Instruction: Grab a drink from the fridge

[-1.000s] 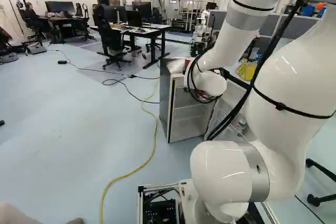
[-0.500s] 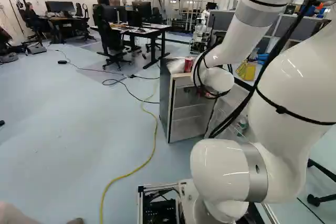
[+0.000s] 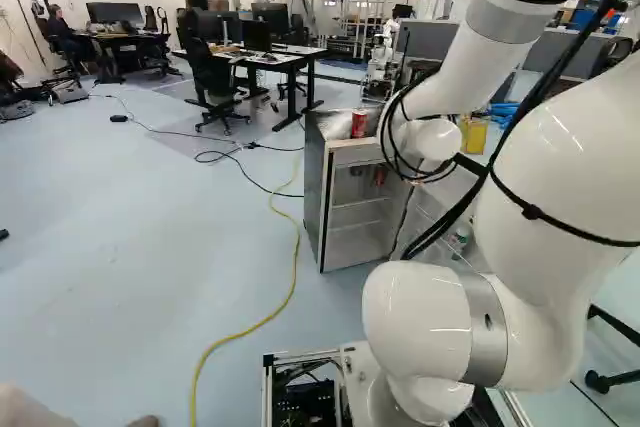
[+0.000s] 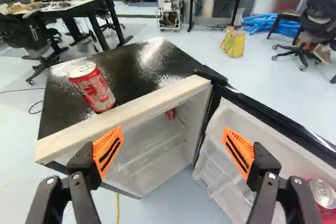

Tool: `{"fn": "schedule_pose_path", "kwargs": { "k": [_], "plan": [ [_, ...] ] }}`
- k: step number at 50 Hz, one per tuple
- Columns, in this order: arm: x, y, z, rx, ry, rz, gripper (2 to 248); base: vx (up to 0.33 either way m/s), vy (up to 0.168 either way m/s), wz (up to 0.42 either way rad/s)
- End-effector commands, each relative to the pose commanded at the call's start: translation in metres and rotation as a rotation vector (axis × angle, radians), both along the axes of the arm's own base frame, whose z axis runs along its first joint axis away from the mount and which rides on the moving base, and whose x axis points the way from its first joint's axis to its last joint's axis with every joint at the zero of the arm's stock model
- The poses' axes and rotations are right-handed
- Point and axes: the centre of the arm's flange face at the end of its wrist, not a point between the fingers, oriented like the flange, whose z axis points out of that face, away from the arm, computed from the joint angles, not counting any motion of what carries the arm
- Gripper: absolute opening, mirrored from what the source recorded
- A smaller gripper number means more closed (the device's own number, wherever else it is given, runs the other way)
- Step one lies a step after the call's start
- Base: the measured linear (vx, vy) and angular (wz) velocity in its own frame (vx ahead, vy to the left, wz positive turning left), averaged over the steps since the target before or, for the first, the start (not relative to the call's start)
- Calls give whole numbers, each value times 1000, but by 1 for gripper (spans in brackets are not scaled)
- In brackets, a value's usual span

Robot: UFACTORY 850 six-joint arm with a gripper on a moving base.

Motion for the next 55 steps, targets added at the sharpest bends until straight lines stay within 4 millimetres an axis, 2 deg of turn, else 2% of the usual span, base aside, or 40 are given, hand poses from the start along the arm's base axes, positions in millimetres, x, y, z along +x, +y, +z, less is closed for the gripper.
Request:
{"fn": "schedule_pose_path", "kwargs": {
  "k": [34, 55],
  "plan": [
    [-18, -40, 12, 123, 224, -96, 247, 0, 0, 0],
    [-27, -66, 28, 168, 280, -158, 247, 0, 0, 0]
  ]
}}
